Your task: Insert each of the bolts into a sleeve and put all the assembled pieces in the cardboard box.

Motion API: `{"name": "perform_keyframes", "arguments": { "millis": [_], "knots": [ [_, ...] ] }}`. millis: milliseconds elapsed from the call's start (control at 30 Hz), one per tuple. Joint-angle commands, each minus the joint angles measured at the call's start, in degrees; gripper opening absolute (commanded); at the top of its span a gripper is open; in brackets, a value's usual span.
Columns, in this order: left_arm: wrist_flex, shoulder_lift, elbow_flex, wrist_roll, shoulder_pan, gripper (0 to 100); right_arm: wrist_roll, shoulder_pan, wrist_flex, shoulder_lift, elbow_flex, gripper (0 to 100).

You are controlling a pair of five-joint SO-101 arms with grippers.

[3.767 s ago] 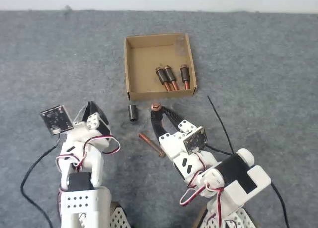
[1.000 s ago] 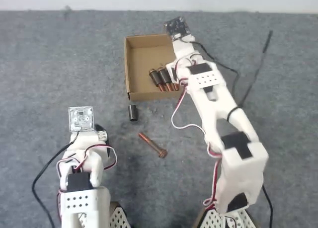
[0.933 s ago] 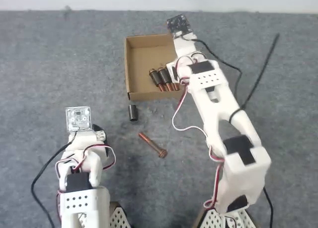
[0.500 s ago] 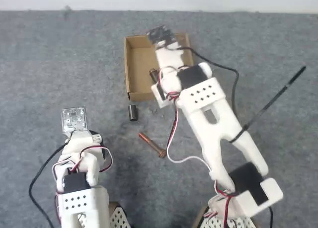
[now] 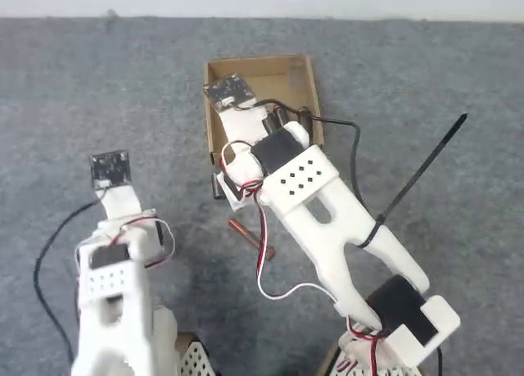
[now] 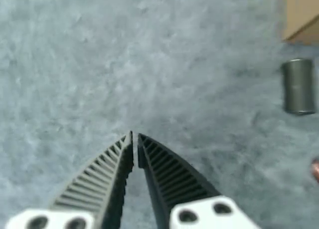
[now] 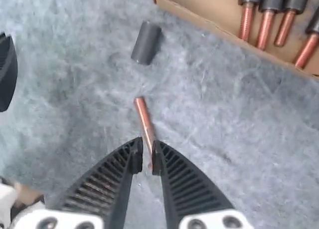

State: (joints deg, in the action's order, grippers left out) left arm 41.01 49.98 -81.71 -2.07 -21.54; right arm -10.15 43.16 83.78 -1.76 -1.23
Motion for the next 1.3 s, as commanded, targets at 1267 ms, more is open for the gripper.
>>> {"name": "perform_keyframes", "arguments": {
  "millis": [1267],
  "knots": [
    [0.18,-36.13,26.95,-3.34,-8.88,1,-2.02,4.00,-26.59,23.43,-3.60,9.5]
  ]
}}
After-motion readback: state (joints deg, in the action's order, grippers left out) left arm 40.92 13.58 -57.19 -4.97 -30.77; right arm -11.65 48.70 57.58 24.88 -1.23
